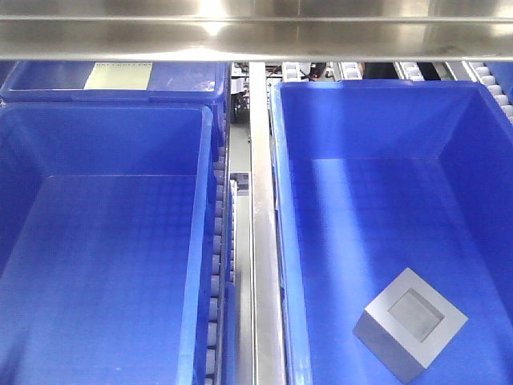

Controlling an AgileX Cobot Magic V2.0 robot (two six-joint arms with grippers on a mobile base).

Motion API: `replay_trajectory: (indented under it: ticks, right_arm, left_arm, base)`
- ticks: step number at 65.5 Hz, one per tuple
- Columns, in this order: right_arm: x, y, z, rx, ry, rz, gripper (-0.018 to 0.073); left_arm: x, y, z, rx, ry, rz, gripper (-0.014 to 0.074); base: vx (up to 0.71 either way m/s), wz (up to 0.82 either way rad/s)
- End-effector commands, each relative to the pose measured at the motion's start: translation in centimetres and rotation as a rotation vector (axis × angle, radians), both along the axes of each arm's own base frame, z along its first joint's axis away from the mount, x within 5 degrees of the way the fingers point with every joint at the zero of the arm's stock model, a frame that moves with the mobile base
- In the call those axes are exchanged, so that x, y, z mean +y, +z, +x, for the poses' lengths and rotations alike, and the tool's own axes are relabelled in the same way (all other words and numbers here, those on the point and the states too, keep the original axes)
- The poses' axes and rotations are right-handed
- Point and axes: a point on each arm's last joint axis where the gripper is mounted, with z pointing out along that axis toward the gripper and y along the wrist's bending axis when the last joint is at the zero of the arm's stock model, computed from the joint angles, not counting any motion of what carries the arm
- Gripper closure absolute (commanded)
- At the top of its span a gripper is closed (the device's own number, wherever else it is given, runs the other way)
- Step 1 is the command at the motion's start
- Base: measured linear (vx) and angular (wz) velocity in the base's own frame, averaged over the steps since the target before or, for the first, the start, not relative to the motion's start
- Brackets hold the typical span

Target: Sort gray base to blue bin

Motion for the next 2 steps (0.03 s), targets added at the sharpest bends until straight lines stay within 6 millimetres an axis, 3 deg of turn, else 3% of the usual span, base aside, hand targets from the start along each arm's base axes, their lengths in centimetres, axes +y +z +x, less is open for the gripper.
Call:
replay_trajectory:
  ticks: [1, 2]
  right_arm:
    - [-0.02, 0.38, 0.04, -0.046, -0.001, -0.018, 0.0564]
    - [-0.02, 0.38, 0.04, -0.046, -0.001, -0.018, 0.0564]
  left_arm:
    - [0.03, 1.37, -0.15, -0.1, 0.005, 0.003, 0.0603]
    - [0.03, 1.37, -0.15, -0.1, 0.005, 0.003, 0.0603]
  base:
    - [0.0, 0.0]
    - [0.0, 0.0]
